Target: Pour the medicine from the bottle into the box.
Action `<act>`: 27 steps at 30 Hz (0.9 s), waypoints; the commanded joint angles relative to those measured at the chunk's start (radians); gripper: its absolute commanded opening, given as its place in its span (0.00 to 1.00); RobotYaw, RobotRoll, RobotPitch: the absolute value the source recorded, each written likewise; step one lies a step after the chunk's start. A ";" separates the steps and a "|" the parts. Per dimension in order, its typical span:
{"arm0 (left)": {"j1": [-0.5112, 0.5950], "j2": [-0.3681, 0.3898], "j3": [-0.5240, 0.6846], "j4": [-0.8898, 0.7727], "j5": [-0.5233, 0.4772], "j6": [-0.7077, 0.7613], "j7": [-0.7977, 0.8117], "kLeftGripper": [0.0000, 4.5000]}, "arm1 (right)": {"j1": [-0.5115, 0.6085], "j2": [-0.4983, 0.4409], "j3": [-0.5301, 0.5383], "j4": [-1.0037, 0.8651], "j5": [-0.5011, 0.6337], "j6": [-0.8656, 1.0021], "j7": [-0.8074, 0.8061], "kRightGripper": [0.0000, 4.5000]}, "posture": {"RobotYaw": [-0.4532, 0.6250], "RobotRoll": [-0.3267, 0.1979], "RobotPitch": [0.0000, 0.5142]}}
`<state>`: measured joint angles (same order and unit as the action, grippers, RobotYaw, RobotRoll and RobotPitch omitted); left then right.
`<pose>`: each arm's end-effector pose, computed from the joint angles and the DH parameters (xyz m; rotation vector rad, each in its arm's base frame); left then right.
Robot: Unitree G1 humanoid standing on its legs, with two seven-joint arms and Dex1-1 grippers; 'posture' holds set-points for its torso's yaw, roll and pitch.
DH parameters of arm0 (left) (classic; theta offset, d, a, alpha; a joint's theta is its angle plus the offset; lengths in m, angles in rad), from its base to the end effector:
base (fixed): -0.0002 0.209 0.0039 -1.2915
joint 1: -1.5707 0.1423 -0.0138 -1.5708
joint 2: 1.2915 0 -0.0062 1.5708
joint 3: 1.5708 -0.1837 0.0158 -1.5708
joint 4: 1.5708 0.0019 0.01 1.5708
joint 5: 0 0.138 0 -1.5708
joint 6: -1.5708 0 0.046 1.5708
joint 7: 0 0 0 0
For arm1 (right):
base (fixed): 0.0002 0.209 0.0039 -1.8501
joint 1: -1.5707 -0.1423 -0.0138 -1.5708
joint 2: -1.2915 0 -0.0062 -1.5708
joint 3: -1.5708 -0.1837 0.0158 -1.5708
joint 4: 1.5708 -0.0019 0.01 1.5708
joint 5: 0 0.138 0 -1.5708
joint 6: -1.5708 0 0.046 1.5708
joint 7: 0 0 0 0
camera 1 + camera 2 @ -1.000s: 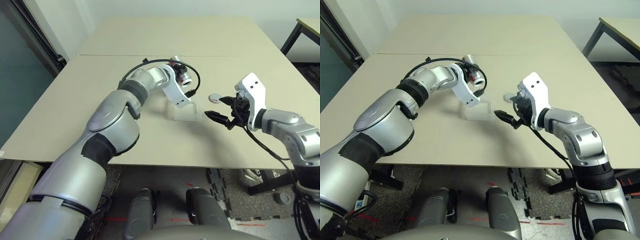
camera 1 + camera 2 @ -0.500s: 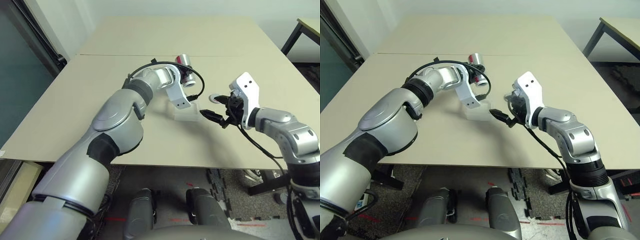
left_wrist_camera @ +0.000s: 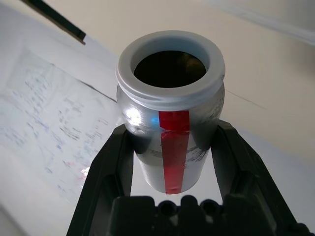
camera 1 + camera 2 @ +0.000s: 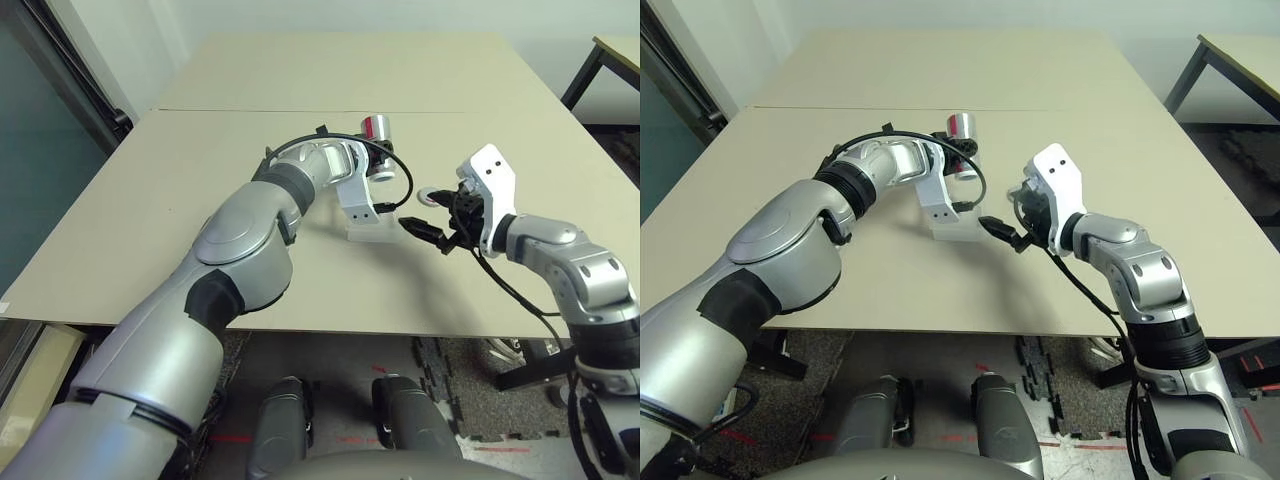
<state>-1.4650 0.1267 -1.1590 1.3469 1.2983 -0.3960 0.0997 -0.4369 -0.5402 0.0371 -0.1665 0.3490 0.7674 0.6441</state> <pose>0.3659 0.0487 0.1897 2.5702 -0.6692 -0.7509 0.2633 -0.2047 0.1588 -0.1799 0.2736 0.7342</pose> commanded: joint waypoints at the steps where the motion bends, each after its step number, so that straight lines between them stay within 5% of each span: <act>1: 0.015 0.016 -0.030 -0.009 0.027 -0.011 0.026 0.55 | -0.017 0.007 0.021 0.027 -0.013 -0.014 0.007 1.00 | 0.30 0.62 0.10; 18: 0.033 0.030 -0.059 -0.045 0.057 -0.034 0.051 0.55 | -0.065 0.048 0.049 0.109 -0.036 -0.057 0.018 1.00 | 0.33 0.62 0.07; 27: 0.055 0.094 0.361 -0.037 -0.384 -0.157 -0.224 0.55 | -0.062 0.035 0.039 0.103 -0.031 -0.055 0.029 1.00 | 0.33 0.62 0.06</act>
<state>-1.4285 0.2049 -0.8606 1.3089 0.9983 -0.5332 -0.0591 -0.4980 -0.4967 0.0741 -0.0694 0.3268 0.7156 0.6655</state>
